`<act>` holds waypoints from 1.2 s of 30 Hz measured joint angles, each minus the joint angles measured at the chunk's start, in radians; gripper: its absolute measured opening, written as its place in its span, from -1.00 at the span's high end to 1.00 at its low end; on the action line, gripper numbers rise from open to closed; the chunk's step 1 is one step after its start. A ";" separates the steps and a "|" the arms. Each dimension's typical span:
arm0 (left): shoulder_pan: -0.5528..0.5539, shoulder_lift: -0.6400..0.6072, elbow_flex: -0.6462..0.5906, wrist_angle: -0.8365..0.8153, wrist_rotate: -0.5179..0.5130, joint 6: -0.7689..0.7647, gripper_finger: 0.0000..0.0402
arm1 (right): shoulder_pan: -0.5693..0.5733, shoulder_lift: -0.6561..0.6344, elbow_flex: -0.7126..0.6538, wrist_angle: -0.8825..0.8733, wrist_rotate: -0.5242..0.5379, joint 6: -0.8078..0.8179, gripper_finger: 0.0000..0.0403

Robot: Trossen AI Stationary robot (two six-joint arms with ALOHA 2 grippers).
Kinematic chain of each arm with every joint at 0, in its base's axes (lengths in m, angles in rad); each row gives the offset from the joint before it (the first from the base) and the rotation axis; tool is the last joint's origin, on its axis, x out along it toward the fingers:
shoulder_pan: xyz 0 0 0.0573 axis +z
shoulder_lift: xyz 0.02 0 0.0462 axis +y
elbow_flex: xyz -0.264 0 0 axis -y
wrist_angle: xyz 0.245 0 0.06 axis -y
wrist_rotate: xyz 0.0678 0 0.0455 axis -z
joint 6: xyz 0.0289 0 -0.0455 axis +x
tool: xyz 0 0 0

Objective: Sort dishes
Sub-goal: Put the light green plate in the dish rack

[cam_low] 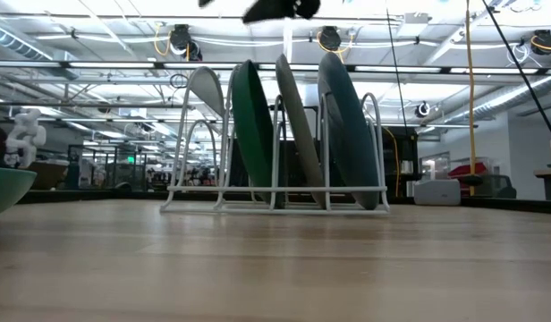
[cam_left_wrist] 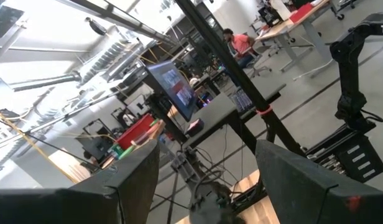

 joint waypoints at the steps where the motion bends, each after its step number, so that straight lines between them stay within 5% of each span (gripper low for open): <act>1: 0.000 0.000 0.000 -0.002 0.000 -0.004 -0.33 | 0.011 0.000 0.000 0.023 -0.040 -0.031 -0.67; 8: 0.000 0.000 0.000 -0.029 -0.009 -0.033 -0.33 | 0.090 0.000 0.000 0.142 -0.334 -0.304 -0.63; 13: 0.003 0.000 0.000 -0.109 -0.039 -0.121 -0.33 | 0.136 0.018 0.001 0.068 -0.615 -0.307 -0.59; 17: 0.029 0.000 0.000 -0.351 -0.054 -0.385 -0.33 | 0.174 0.058 -0.002 -0.018 -0.621 -0.299 -0.56; 20: 0.058 0.000 0.000 -0.669 -0.038 -0.789 -0.33 | 0.194 0.064 -0.002 -0.012 -0.545 -0.264 -0.56; 24: 0.110 0.023 -0.010 -1.119 0.179 -1.470 -0.33 | 0.214 0.062 0.000 -0.014 -0.512 -0.259 -0.56; 27: 0.129 0.070 -0.069 -1.293 0.331 -1.792 -0.33 | 0.229 0.058 0.000 -0.004 -0.512 -0.261 -0.56; 30: 0.137 0.119 -0.156 -1.288 0.458 -1.913 -0.33 | 0.238 0.056 0.000 -0.004 -0.514 -0.263 -0.56; 36: 0.166 0.260 -0.318 -1.049 0.722 -1.919 -0.33 | 0.249 0.056 0.000 0.014 -0.508 -0.259 -0.55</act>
